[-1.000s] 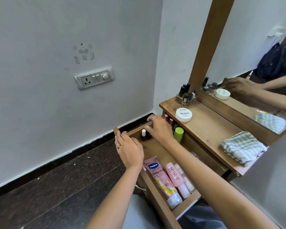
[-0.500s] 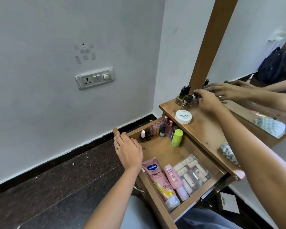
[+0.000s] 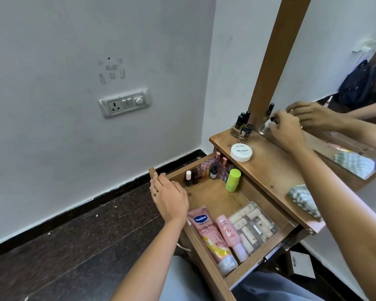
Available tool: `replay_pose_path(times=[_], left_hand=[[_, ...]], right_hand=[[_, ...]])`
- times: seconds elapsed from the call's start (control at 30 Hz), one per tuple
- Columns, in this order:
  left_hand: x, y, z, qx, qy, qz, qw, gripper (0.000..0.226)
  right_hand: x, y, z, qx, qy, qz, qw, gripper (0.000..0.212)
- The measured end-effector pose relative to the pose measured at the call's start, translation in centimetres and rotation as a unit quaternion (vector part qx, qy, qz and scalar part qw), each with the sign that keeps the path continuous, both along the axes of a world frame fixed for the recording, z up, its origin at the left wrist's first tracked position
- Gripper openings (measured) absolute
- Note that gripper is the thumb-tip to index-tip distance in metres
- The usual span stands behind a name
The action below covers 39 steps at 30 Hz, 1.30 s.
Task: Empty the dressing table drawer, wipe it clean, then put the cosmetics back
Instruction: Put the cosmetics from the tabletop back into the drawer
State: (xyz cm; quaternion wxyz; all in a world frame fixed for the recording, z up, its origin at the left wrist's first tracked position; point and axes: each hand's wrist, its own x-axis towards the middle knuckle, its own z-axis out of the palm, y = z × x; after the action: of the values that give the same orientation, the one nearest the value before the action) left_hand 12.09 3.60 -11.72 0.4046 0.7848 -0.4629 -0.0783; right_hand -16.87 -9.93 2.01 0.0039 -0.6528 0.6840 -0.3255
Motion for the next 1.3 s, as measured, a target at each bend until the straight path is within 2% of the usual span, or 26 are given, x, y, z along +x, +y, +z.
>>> replay_pose_path(times=[0.07, 0.13, 0.23, 0.33, 0.4, 0.53, 0.73, 1.3], left_hand=[[-0.1, 0.0, 0.1, -0.001, 0.002, 0.006, 1.0, 0.034], [-0.1, 0.1, 0.2, 0.0, 0.005, 0.016, 1.0, 0.035], [-0.1, 0.2, 0.3, -0.001, 0.002, 0.023, 1.0, 0.036], [-0.1, 0.3, 0.3, -0.004, 0.016, 0.03, 0.999, 0.037], [-0.2, 0.3, 0.4, -0.01, 0.025, 0.039, 0.999, 0.037], [-0.2, 0.3, 0.3, -0.016, 0.015, 0.054, 0.998, 0.035], [0.0, 0.3, 0.1, -0.007, 0.041, 0.084, 0.996, 0.035], [0.1, 0.0, -0.3, 0.004, 0.037, 0.064, 0.997, 0.036]], right_hand=[[0.7, 2.7, 2.0, -0.064, -0.012, 0.018, 0.998, 0.019], [2.4, 5.7, 3.6, -0.074, -0.045, 0.059, 0.994, 0.019], [6.6, 9.7, 3.7, 0.016, -0.077, 0.153, 0.985, 0.018], [11.5, 11.5, -0.1, 0.12, -0.046, 0.235, 0.964, 0.013], [14.2, 11.2, -4.0, 0.135, -0.008, 0.259, 0.956, 0.016], [18.1, 9.9, -9.2, 0.153, 0.054, 0.253, 0.954, 0.023], [19.9, 8.7, -11.7, 0.139, 0.106, 0.254, 0.951, 0.031], [21.2, 7.3, -14.1, 0.037, 0.154, 0.244, 0.957, 0.019]])
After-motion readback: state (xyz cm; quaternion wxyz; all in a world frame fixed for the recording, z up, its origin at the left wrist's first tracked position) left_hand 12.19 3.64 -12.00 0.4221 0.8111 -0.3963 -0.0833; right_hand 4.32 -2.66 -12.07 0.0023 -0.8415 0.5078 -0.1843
